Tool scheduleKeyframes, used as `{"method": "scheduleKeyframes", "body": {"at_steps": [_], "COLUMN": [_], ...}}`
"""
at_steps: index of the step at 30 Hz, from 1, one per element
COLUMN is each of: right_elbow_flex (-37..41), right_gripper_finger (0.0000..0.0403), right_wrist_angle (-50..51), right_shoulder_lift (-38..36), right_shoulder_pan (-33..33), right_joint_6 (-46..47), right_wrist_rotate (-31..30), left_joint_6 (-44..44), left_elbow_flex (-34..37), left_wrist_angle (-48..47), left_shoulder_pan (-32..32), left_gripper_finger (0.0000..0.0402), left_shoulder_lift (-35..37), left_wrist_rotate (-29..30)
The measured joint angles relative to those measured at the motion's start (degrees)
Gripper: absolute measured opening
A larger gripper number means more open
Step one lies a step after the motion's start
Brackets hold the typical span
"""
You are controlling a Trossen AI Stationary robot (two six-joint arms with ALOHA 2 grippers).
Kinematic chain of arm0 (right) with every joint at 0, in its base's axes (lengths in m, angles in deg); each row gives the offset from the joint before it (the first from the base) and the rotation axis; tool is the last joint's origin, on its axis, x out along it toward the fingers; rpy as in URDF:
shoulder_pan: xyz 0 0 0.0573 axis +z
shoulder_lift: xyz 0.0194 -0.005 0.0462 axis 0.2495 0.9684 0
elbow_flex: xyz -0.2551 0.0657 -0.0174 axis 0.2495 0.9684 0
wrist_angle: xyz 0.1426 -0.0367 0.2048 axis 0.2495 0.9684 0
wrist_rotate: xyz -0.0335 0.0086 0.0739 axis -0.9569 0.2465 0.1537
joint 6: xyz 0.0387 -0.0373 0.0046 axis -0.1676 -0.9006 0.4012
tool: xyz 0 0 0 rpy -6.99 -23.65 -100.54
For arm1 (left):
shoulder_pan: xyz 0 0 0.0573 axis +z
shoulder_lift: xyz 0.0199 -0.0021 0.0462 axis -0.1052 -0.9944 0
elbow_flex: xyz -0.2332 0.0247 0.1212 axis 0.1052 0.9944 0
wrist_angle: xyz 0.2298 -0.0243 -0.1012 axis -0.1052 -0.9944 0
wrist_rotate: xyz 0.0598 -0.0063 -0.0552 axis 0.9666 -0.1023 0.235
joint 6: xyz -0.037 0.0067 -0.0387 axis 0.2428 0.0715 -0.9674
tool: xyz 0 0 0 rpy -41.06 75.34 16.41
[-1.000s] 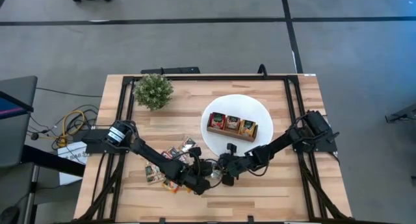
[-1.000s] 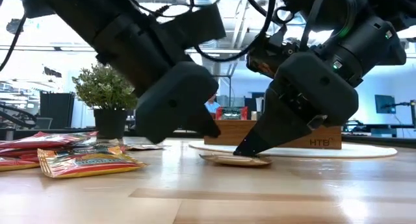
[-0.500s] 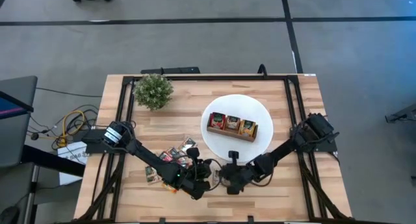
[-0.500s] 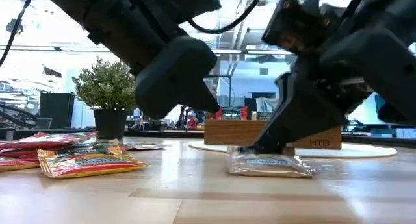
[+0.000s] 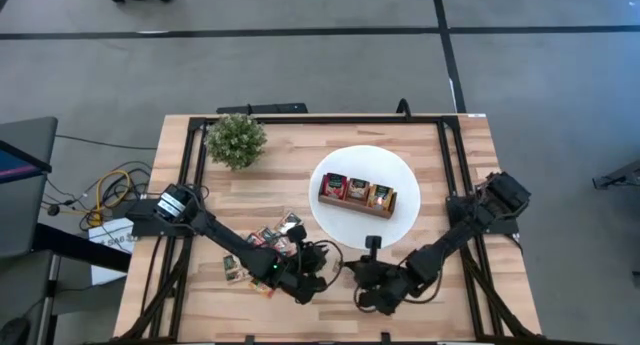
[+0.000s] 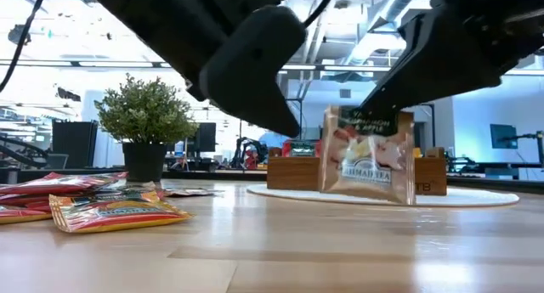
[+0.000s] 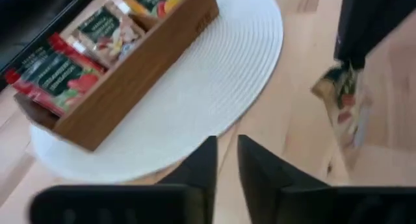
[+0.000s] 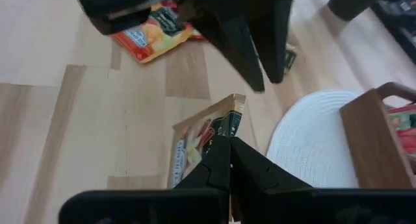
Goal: Pick & Place Tea
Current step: Put the brown tea bag into the middle section of the wooden organizer
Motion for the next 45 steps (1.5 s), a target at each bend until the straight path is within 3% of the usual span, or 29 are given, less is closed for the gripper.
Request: {"method": "scheduleKeyframes", "body": {"at_steps": [4, 9, 15, 23, 28, 37, 40, 45], "right_elbow_flex": [0.0, 0.0, 0.0, 0.0, 0.0, 0.0, 0.0, 0.0], "right_gripper_finger": [0.0000, 0.0000, 0.0000, 0.0000, 0.0000, 0.0008, 0.0040, 0.0135], "right_wrist_angle": [0.9, 1.7, 2.4, 2.3, 2.1, -0.6, 0.5, 2.9], "right_shoulder_lift": [-0.2, -0.2, -0.2, -0.2, -0.2, -0.4, -2.8, -6.8], "right_shoulder_pan": [1.1, 1.5, 3.0, 3.2, 3.2, 3.1, 2.6, 0.7], "right_joint_6": [0.0, 0.0, 0.0, 0.0, 0.0, 0.1, 3.0, 10.9], "right_wrist_rotate": [-2.5, -3.1, -7.3, -7.5, -7.5, -7.1, -3.2, 6.5], "left_joint_6": [1.9, 4.9, 5.2, 11.2, 14.1, 15.4, 16.8, 18.5], "left_elbow_flex": [0.0, 0.0, 0.0, 0.0, 0.0, 0.0, 0.0, 0.0], "left_wrist_angle": [3.2, 7.1, 10.7, 20.7, 24.7, 25.1, 24.8, 24.3], "left_shoulder_pan": [-0.1, -0.2, 0.1, 0.7, 0.6, 0.4, -0.1, -0.6], "left_gripper_finger": [0.0130, 0.0189, 0.0197, 0.0196, 0.0160, 0.0011, 0.0004, 0.0001], "left_shoulder_lift": [-0.1, -0.1, -1.2, -5.2, -5.3, -5.3, -5.3, -5.3], "left_wrist_rotate": [-1.1, -7.6, -6.0, -6.5, -9.8, -8.1, -6.8, -4.6]}}
